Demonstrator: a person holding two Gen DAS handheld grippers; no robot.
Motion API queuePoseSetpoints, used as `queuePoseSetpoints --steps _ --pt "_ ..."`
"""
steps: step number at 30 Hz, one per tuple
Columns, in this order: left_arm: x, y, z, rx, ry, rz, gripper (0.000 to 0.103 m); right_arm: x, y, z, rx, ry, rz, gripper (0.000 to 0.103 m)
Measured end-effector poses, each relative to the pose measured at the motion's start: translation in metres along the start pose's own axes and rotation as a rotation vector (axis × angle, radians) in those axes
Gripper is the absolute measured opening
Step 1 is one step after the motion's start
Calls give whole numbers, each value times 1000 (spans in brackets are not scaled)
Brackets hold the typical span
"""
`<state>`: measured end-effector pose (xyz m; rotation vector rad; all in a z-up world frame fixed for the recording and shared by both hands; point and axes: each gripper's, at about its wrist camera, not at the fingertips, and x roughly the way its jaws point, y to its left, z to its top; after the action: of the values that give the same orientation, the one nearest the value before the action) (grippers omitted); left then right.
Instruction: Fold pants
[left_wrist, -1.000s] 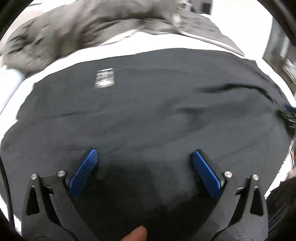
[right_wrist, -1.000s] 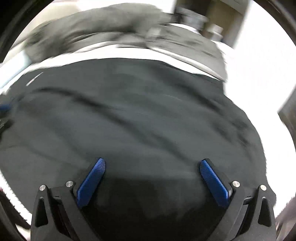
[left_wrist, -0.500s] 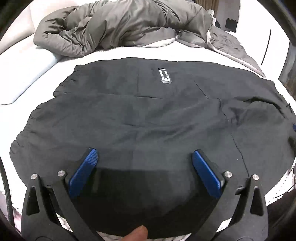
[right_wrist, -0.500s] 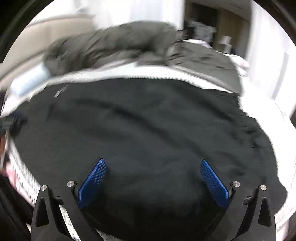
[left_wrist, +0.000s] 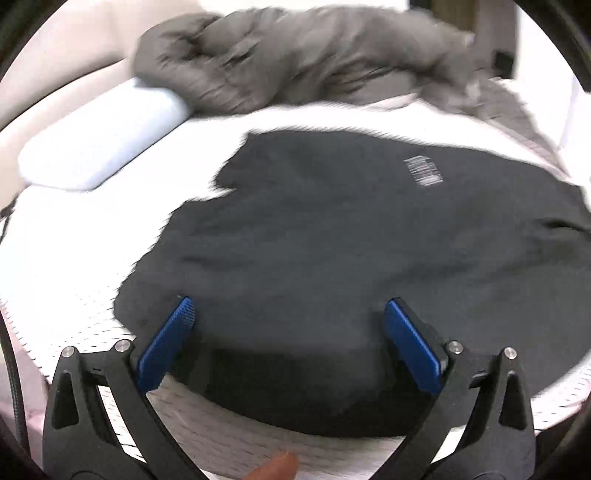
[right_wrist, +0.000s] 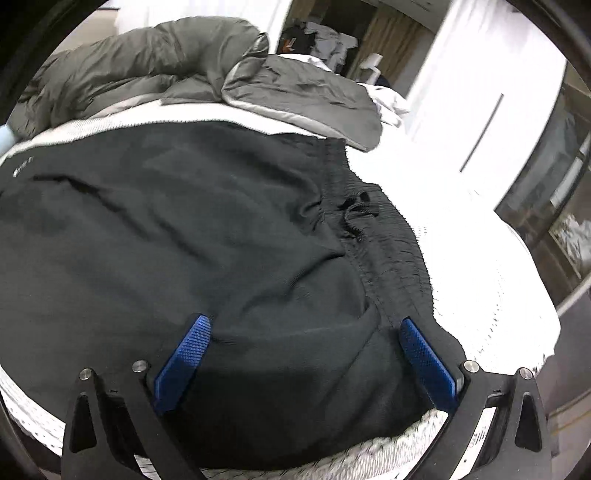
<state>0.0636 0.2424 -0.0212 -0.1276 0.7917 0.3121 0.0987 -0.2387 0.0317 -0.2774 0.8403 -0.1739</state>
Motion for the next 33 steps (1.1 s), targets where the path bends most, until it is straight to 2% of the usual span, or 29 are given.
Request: queuePoseSetpoints --steps 3,5,8,11,13,14,15,16,18,19,20,22,23,25,27,29,32,33 --pt "-13 -46 9 49 -38 -105 102 -22 12 8 39 -33 128 103" --pt "-8 -93 17 131 -31 -163 102 -22 37 23 -2 -34 204 103" --pt "16 -161 31 210 18 -257 102 -5 81 48 -81 -8 304 103" --pt "47 -219 40 292 73 -316 102 16 118 68 -131 33 393 103" --pt "68 -247 39 346 128 -355 102 25 133 74 -183 56 399 103" --pt "78 -257 36 361 164 -341 102 34 139 76 -218 66 372 103" --pt "89 -259 35 370 195 -318 102 42 142 74 -248 80 341 103" --pt "94 -258 33 375 195 -329 102 47 139 72 -252 96 334 103" --pt "94 -245 34 358 206 -392 102 53 116 69 -212 127 351 103" --pt "92 -239 36 364 204 -406 102 54 103 66 -206 132 331 103" --pt "88 -232 36 371 185 -380 102 53 88 62 -201 129 269 103" --pt "91 -213 37 376 155 -206 102 60 50 58 -165 140 105 103" --pt "95 -202 38 352 158 -167 102 62 35 56 -142 149 67 103" --pt "95 -183 45 251 160 -232 102 64 6 53 -64 153 88 103" --pt "83 -175 54 191 115 -286 102 61 -9 57 12 152 155 103" --pt "71 -180 62 169 61 -296 102 48 -8 68 30 105 178 103" --pt "65 -201 76 181 22 -312 102 27 8 94 15 14 234 103" --pt "72 -208 97 183 20 -311 102 25 18 106 2 -4 261 103"
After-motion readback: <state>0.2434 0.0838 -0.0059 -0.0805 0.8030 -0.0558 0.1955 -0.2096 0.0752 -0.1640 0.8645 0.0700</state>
